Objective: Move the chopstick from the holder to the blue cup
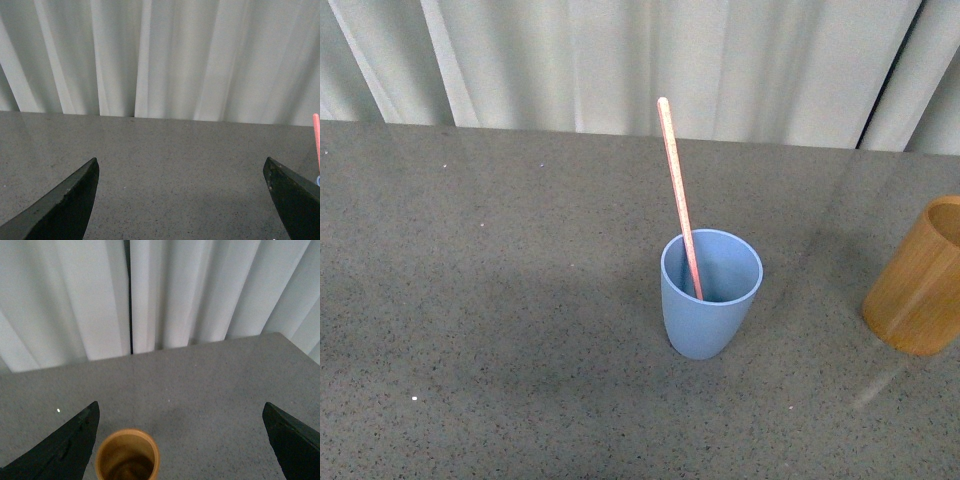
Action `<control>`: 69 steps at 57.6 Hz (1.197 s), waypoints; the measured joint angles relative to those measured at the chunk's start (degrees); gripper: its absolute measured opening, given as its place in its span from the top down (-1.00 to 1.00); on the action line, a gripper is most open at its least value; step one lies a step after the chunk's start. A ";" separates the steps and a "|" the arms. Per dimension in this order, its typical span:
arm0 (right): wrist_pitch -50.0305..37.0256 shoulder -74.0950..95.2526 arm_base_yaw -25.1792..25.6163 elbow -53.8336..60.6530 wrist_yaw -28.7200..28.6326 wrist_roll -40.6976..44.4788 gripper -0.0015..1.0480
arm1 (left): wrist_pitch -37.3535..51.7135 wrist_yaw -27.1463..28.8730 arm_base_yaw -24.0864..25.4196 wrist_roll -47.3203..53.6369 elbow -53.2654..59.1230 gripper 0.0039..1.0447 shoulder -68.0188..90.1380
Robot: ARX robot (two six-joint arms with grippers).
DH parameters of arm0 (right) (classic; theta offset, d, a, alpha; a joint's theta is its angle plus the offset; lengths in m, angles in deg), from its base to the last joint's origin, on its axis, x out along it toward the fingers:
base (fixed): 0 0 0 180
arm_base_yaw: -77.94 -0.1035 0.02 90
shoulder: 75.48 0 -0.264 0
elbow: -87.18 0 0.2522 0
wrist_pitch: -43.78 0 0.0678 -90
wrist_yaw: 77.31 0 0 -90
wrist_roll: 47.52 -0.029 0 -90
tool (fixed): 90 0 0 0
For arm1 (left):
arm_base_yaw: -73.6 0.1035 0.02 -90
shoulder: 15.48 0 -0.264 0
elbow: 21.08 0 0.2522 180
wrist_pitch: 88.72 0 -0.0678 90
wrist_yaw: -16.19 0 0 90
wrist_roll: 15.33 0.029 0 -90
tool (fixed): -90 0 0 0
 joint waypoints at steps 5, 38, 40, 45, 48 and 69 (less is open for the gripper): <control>-10.78 -0.15 2.34 4.26 -12.74 2.32 -0.59 | 0.00 0.04 0.00 0.00 0.00 -0.87 0.00; -14.84 -20.17 13.14 22.49 -30.86 5.20 0.98 | -0.02 0.13 0.00 0.00 0.00 -0.87 -0.04; -14.14 -21.27 13.14 22.86 -30.88 5.20 0.98 | -0.02 0.13 0.00 0.00 0.00 -0.87 -0.04; -12.70 -23.54 13.14 23.54 -30.88 5.20 0.98 | -0.02 0.15 0.00 0.00 0.00 -0.87 -0.04; -11.76 -24.92 13.14 23.93 -30.88 5.20 0.98 | -0.02 0.15 0.00 0.00 0.00 -0.87 -0.04; -7.52 -32.74 13.14 26.18 -30.84 5.20 0.98 | -0.02 0.15 0.00 0.00 0.00 -0.87 -0.04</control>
